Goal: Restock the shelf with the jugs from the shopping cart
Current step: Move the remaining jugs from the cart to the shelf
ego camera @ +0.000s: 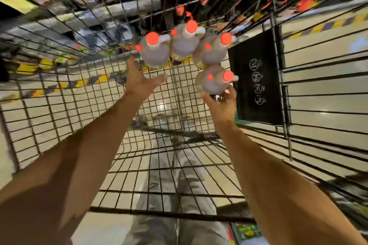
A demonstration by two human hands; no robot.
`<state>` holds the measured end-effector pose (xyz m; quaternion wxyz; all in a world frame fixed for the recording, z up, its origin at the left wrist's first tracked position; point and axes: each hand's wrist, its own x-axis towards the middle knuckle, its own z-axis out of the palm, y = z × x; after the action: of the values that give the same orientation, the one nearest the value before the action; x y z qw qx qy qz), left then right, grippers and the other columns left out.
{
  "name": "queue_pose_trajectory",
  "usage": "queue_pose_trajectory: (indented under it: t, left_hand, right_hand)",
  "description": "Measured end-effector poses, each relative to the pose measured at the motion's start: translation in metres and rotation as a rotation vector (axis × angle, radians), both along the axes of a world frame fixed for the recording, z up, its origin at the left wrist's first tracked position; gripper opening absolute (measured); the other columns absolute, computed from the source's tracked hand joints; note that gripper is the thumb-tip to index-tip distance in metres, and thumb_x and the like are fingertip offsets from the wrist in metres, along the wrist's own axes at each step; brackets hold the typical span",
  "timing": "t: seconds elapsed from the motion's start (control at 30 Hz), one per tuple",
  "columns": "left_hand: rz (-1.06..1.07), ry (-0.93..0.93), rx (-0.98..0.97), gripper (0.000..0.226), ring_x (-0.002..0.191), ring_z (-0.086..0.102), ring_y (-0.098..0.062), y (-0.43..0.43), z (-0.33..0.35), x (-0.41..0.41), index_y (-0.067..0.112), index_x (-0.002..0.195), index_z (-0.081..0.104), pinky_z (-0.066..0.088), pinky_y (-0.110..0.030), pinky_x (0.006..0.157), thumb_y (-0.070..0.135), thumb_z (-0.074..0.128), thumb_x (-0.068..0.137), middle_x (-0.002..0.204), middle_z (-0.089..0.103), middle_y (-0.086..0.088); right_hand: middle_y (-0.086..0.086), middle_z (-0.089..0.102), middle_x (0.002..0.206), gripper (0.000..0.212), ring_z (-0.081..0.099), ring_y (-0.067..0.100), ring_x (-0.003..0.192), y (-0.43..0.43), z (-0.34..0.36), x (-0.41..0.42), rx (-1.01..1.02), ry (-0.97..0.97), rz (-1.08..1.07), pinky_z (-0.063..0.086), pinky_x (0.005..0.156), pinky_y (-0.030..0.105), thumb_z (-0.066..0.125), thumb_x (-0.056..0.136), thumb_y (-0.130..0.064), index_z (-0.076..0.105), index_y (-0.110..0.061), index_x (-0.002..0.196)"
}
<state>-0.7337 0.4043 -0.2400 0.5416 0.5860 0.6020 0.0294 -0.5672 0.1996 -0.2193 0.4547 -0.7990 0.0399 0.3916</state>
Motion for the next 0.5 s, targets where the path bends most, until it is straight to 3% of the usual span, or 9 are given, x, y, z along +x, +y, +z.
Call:
queue_pose_trajectory:
  t: [0.1,0.17,0.2,0.3,0.4,0.5]
  left_hand:
    - [0.02,0.071,0.057,0.11,0.125,0.056,-0.019,0.002,0.025,0.015,0.019,0.145,0.034,0.05,-0.038,0.101,0.052,0.092,0.057,0.14,0.053,-0.005]
    - [-0.108,0.129,0.189,0.073,0.125,0.056,-0.021,0.002,0.028,0.026,0.01,0.133,0.047,0.05,-0.037,0.097,0.037,0.083,0.075,0.124,0.06,-0.006]
    - [-0.114,0.143,0.261,0.066,0.128,0.054,-0.023,0.004,0.031,0.032,0.009,0.129,0.048,0.05,-0.039,0.098,0.035,0.08,0.078,0.124,0.06,-0.008]
    - [-0.037,-0.033,0.284,0.101,0.129,0.054,-0.022,0.011,0.023,0.032,0.007,0.139,0.038,0.049,-0.045,0.105,0.046,0.088,0.06,0.137,0.054,-0.011]
    - [-0.059,-0.13,0.19,0.113,0.131,0.053,-0.022,0.01,0.026,0.033,0.007,0.145,0.029,0.047,-0.048,0.107,0.043,0.094,0.06,0.143,0.052,-0.011]
    - [-0.068,-0.22,0.189,0.105,0.126,0.054,-0.012,0.014,0.024,0.035,0.008,0.143,0.029,0.044,-0.026,0.108,0.032,0.093,0.063,0.139,0.053,-0.005]
  right_hand:
    - [0.003,0.058,0.135,0.09,0.058,0.017,0.125,-0.001,-0.006,-0.001,0.005,-0.082,0.053,0.05,0.108,0.046,0.092,0.062,-0.042,0.044,-0.021,0.136]
    - [0.004,0.056,0.138,0.089,0.058,0.017,0.126,0.0,-0.01,0.001,0.052,-0.08,0.075,0.049,0.108,0.047,0.092,0.066,-0.036,0.043,-0.018,0.138]
    - [0.005,0.055,0.14,0.094,0.057,0.018,0.128,0.001,-0.012,0.002,0.061,-0.086,0.093,0.049,0.109,0.047,0.093,0.065,-0.039,0.042,-0.018,0.141]
    - [0.003,0.056,0.136,0.103,0.056,0.019,0.128,0.004,-0.02,0.009,0.021,-0.141,0.161,0.047,0.109,0.047,0.093,0.055,-0.06,0.045,-0.024,0.139]
    - [0.0,0.062,0.128,0.096,0.061,0.016,0.121,0.007,-0.025,0.018,-0.002,-0.153,0.212,0.051,0.105,0.045,0.093,0.055,-0.055,0.049,-0.024,0.134]
    - [-0.001,0.066,0.126,0.096,0.065,0.012,0.117,0.01,-0.025,0.023,0.017,-0.13,0.237,0.055,0.1,0.036,0.095,0.056,-0.047,0.05,-0.022,0.137]
